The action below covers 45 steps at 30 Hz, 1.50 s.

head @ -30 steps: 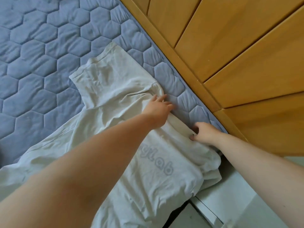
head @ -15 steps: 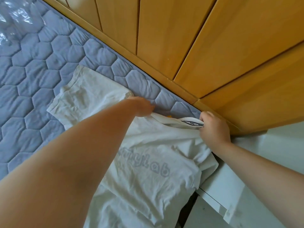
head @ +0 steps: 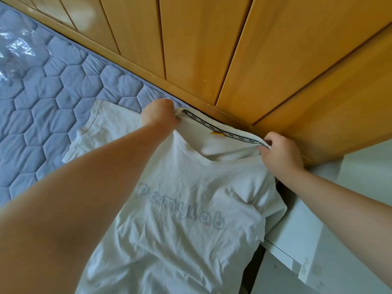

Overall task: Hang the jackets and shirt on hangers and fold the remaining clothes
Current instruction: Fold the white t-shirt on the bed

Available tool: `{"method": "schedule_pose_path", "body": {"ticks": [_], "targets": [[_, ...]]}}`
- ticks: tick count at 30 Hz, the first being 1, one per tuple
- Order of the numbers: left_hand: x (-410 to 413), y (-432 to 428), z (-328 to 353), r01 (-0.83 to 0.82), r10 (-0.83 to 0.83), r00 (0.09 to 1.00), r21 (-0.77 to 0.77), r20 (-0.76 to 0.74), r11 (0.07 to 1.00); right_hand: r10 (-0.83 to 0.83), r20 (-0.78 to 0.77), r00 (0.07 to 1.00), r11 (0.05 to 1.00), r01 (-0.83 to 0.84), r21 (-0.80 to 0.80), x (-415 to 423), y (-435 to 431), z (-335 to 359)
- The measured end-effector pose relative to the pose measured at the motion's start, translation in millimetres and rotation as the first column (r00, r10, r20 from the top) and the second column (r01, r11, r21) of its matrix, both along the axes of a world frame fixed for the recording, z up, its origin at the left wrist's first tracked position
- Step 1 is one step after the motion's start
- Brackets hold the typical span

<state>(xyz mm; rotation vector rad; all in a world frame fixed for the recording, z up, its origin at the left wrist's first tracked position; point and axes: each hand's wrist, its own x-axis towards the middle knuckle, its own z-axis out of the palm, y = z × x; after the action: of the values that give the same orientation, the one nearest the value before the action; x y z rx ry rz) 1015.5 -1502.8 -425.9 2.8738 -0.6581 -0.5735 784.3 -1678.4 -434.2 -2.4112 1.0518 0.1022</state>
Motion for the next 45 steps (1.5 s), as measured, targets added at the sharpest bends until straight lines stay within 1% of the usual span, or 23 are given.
{"method": "schedule_pose_path", "body": {"ticks": [3, 5, 6, 8, 9, 11, 12, 13, 14, 16, 18, 21, 24, 26, 30, 32, 35, 38, 39, 40, 41, 43, 45], "targets": [[-12, 1, -2, -0.333, 0.255, 0.930, -0.319, -0.263, 0.888, -0.197, 0.112, 0.974, 0.980, 0.196, 0.015, -2, 11, -7], [-33, 7, -8, -0.182, 0.133, 0.979, -0.381, -0.152, 0.906, -0.270, 0.156, 0.950, 0.963, 0.265, 0.049, -6, 18, -12], [-45, 11, -11, -0.037, 0.026, 0.999, -0.376, -0.034, 0.926, -0.202, 0.180, 0.963, 0.978, 0.207, -0.007, -10, 22, -14], [-71, 19, -19, 0.243, -0.227, 0.970, -0.276, 0.089, 0.930, 0.150, 0.201, 0.968, 0.976, -0.114, -0.183, -18, 32, -15], [-84, 21, -24, 0.364, -0.360, 0.931, -0.175, 0.056, 0.915, 0.390, 0.146, 0.909, 0.904, -0.348, -0.247, -23, 35, -20], [-108, 26, -43, 0.521, -0.516, 0.850, 0.030, -0.103, 0.853, 0.754, -0.174, 0.633, 0.618, -0.774, -0.135, -33, 36, -30], [-117, 29, -54, 0.548, -0.531, 0.833, 0.096, -0.158, 0.831, 0.796, -0.352, 0.493, 0.523, -0.853, -0.012, -36, 34, -32], [-125, 32, -64, 0.527, -0.498, 0.845, 0.138, -0.197, 0.839, 0.761, -0.472, 0.445, 0.532, -0.844, 0.062, -39, 29, -35], [-132, 33, -71, 0.465, -0.428, 0.876, 0.160, -0.221, 0.870, 0.681, -0.543, 0.491, 0.618, -0.784, 0.065, -40, 25, -32], [-148, 30, -78, 0.302, -0.261, 0.937, 0.162, -0.232, 0.939, 0.462, -0.521, 0.717, 0.814, -0.577, -0.072, -43, 22, -26], [-169, 19, -76, 0.193, -0.174, 0.967, 0.092, -0.184, 0.977, 0.206, -0.491, 0.846, 0.944, -0.303, -0.127, -44, 20, -28], [-206, 11, -68, 0.219, -0.229, 0.968, -0.102, -0.103, 0.970, -0.002, -0.660, 0.751, 0.999, 0.036, 0.037, -48, 11, -36], [-247, 10, -67, 0.355, -0.378, 0.926, -0.283, -0.029, 0.891, 0.077, -0.724, 0.685, 0.980, 0.081, 0.180, -60, 7, -45], [-270, 10, -68, 0.385, -0.429, 0.891, -0.253, -0.146, 0.887, 0.086, -0.686, 0.722, 0.974, 0.085, 0.211, -64, 4, -49], [-289, 13, -81, 0.313, -0.329, 0.917, -0.108, -0.226, 0.944, 0.099, -0.688, 0.719, 0.985, -0.170, -0.037, -67, -12, -26], [-293, 14, -81, 0.277, -0.290, 0.934, -0.091, -0.208, 0.957, 0.138, -0.756, 0.639, 0.903, -0.396, -0.170, -68, -22, -15], [-306, 16, -80, 0.254, -0.275, 0.929, -0.117, -0.245, 0.960, 0.229, -0.806, 0.545, 0.774, -0.605, -0.189, -74, -25, -14], [-320, 25, -84, 0.325, -0.351, 0.910, -0.145, -0.222, 0.935, 0.558, -0.604, 0.570, 0.602, -0.778, -0.179, -85, -11, -18], [-323, 29, -87, 0.367, -0.390, 0.900, -0.144, -0.195, 0.919, 0.708, -0.534, 0.461, 0.469, -0.873, -0.132, -90, -5, -18], [-327, 35, -88, 0.406, -0.424, 0.887, -0.132, -0.180, 0.904, 0.791, -0.546, 0.276, 0.299, -0.953, -0.048, -96, 1, -19], [-331, 41, -89, 0.433, -0.448, 0.877, -0.118, -0.174, 0.894, 0.775, -0.621, 0.117, 0.197, -0.979, 0.061, -101, 8, -19], [-339, 55, -89, 0.446, -0.454, 0.872, -0.086, -0.181, 0.891, 0.552, -0.832, -0.047, 0.268, -0.935, 0.231, -102, 22, -18], [-346, 73, -88, 0.361, -0.369, 0.910, -0.074, -0.188, 0.930, 0.490, -0.872, 0.015, 0.354, -0.917, 0.183, -99, 47, -12]]}}
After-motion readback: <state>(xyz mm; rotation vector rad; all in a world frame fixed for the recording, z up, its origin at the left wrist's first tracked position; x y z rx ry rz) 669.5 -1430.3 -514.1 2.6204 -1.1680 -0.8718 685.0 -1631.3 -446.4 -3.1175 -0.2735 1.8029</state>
